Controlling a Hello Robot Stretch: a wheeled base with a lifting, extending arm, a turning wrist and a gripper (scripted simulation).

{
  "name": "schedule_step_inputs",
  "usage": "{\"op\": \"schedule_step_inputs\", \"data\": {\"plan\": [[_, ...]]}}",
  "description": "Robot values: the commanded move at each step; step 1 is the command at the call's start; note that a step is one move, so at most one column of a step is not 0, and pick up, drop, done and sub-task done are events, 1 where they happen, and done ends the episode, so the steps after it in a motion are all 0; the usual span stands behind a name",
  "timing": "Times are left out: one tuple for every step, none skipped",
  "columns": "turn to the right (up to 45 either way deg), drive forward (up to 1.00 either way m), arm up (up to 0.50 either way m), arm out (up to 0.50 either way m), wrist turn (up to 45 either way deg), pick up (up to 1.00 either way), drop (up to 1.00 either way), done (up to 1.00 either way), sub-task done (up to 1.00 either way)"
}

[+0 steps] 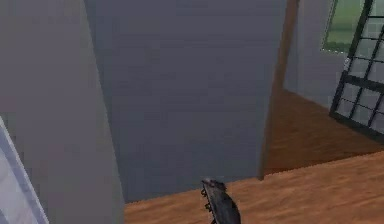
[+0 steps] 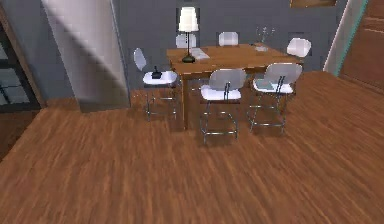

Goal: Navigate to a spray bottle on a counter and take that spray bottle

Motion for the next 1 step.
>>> {"op": "schedule_step_inputs", "data": {"plan": [[45.0, 0.0, 0.0, 0.0, 0.0, 0.0, 0.0, 0.0, 0.0]]}}
